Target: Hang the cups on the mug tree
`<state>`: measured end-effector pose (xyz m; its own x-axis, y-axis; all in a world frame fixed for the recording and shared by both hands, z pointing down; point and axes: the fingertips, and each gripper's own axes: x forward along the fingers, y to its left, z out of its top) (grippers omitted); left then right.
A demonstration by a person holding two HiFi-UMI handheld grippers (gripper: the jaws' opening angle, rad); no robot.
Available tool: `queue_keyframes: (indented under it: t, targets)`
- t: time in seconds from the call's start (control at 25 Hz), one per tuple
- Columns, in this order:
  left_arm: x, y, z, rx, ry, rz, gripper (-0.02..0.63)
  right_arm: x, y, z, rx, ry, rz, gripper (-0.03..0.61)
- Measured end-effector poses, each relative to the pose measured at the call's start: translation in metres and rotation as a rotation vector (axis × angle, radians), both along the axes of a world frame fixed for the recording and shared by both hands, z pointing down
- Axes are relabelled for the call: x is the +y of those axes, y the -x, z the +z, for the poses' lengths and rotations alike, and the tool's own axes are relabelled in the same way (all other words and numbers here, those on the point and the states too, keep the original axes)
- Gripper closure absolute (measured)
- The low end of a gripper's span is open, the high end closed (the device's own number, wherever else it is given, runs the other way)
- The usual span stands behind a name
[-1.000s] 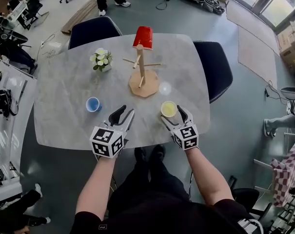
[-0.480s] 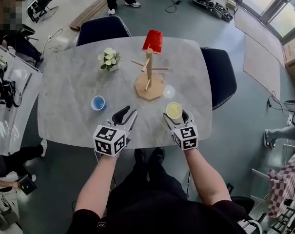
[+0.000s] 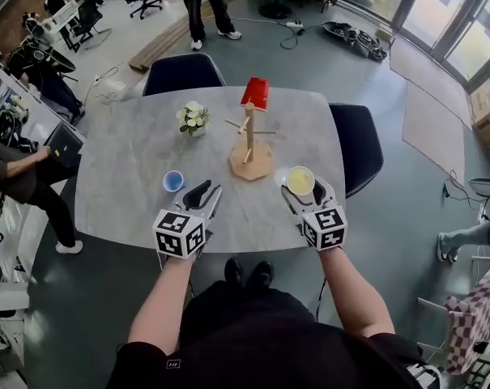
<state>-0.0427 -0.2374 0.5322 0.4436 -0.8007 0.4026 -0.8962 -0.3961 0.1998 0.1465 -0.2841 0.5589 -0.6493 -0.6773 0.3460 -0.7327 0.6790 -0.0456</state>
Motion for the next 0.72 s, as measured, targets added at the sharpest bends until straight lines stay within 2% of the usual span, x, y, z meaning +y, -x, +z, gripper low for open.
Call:
queue_keyframes:
  t: [0.12,0.32,0.72]
  targets:
    - [-0.008,0.002,-0.015,-0.002,-0.035,-0.01,0.491,0.0,0.007,-0.026,-0.015,-0.013,-0.043,0.264]
    - [-0.023,0.0,-0.028,0.006,-0.077,0.006,0.492,-0.019,0.02,-0.04,0.029,-0.044,-0.074,0.265]
    - [-0.059,0.027,-0.032,0.021,-0.075,0.071,0.496,-0.064,0.038,-0.005,0.146,0.049,-0.022,0.265]
